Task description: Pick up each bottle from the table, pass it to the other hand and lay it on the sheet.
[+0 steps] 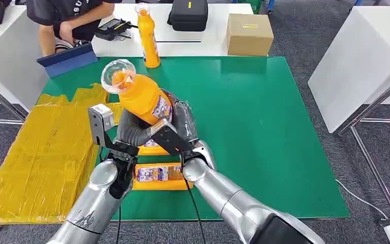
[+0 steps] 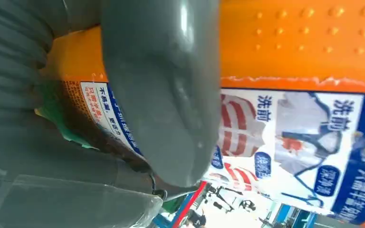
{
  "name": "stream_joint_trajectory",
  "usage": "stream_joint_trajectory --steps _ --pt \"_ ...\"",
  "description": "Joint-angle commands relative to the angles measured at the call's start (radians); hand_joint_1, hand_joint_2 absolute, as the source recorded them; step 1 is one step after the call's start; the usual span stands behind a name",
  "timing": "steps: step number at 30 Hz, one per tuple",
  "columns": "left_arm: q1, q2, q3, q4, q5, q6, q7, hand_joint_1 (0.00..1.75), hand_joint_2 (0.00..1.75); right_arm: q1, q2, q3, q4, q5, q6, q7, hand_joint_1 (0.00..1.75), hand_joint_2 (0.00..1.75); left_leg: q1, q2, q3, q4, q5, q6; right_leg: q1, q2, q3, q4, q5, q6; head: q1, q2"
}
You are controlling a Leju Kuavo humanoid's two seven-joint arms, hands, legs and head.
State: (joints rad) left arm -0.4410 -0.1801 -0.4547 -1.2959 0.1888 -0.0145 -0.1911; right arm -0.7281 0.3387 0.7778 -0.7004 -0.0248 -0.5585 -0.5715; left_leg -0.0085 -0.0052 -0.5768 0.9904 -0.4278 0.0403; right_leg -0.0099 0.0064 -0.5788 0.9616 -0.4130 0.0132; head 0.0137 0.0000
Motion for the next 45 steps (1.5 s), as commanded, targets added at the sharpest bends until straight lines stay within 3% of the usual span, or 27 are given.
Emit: stream_joint_trajectory --steps 1,13,31,45 --pt "-0.052 -0.017 -0.018 0.071 -0.004 0.0 -0.001 0.0 1.75 -0.065 0.01 0.136 0.056 -0.005 0.037 0.018 1.75 1.75 0.0 0.0 0.002 0.001 -0.002 -0.003 0.0 -0.001 0.002 0.001 -0.002 -0.001 0.0 0.0" --pt "-0.05 -0.018 0.022 0.061 -0.018 0.026 -0.012 0.0 1.75 -0.058 0.01 0.223 0.095 0.008 0.004 0.059 1.75 1.75 0.001 -0.001 0.003 0.0 -0.002 -0.003 0.001 -0.002 0.004 0.0 -0.002 -0.001 0.0 0.0" --pt "-0.069 -0.013 0.043 0.062 -0.04 0.045 -0.012 0.0 1.75 -0.001 0.01 0.171 0.191 0.155 -0.047 0.074 1.75 1.75 0.001 -0.003 0.002 0.0 0.0 -0.002 0.001 -0.003 0.002 -0.001 -0.001 -0.001 0.0 0.0" --pt "-0.117 0.018 0.064 -0.016 -0.06 0.059 -0.01 0.0 1.75 0.019 0.01 0.121 0.27 0.162 -0.068 0.036 1.75 1.75 0.002 -0.004 0.005 0.002 -0.003 -0.006 0.002 -0.006 0.007 0.002 -0.004 -0.002 0.0 0.0"
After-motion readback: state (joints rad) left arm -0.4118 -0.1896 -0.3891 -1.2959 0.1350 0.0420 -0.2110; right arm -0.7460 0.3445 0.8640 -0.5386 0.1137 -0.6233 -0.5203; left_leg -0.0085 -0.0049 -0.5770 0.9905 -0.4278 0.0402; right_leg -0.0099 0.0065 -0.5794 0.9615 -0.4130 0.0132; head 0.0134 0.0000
